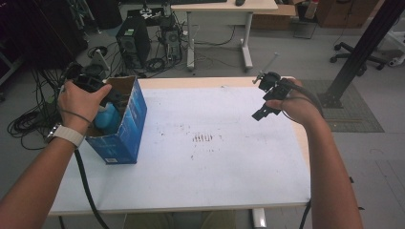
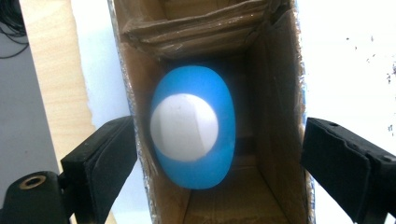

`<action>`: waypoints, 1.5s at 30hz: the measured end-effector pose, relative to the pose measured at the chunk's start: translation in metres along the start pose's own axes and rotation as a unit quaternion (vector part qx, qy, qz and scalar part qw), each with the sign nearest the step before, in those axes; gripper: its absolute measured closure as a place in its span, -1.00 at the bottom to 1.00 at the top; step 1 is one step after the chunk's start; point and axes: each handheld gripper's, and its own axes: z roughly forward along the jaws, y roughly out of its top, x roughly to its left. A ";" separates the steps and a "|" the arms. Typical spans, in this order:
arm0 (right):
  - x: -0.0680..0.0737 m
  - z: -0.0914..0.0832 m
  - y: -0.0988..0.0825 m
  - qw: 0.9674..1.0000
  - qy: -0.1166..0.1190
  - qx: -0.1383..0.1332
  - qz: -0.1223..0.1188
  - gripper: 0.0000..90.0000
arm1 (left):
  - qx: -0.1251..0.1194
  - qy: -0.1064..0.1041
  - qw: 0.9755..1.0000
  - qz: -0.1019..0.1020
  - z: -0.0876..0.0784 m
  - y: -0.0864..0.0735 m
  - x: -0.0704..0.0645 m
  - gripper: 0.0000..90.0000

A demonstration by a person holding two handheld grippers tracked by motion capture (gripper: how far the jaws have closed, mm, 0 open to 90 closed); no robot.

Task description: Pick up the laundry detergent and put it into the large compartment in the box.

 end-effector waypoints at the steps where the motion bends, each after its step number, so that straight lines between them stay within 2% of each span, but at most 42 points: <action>1: 0.000 0.000 0.000 1.000 0.000 0.000 0.000 -0.81 | -0.002 -0.003 1.000 0.001 -0.002 0.000 0.000 -0.76; 9: 0.001 -0.001 0.000 1.000 -0.001 0.000 0.002 -0.81 | -0.014 0.004 1.000 0.011 -0.013 -0.001 -0.002 -0.78; 14: 0.001 -0.003 0.000 1.000 -0.001 -0.001 0.001 -0.81 | -0.016 -0.010 1.000 0.016 -0.019 -0.001 -0.003 -0.78; 24: 0.002 -0.004 0.000 1.000 -0.001 0.000 0.001 -0.81 | -0.027 -0.014 0.999 0.039 -0.034 0.000 -0.008 -0.78; 28: 0.001 -0.004 -0.001 1.000 -0.002 0.001 0.002 -0.81 | -0.038 -0.023 0.997 0.060 -0.040 -0.001 -0.013 -0.78; 34: 0.002 -0.003 0.000 1.000 0.000 0.002 0.000 -0.81 | -0.046 -0.021 0.995 0.084 -0.048 -0.002 -0.022 -0.78; 45: 0.002 -0.003 -0.001 1.000 0.001 0.004 0.002 -0.81 | -0.049 -0.039 0.992 0.111 -0.054 -0.004 -0.029 -0.79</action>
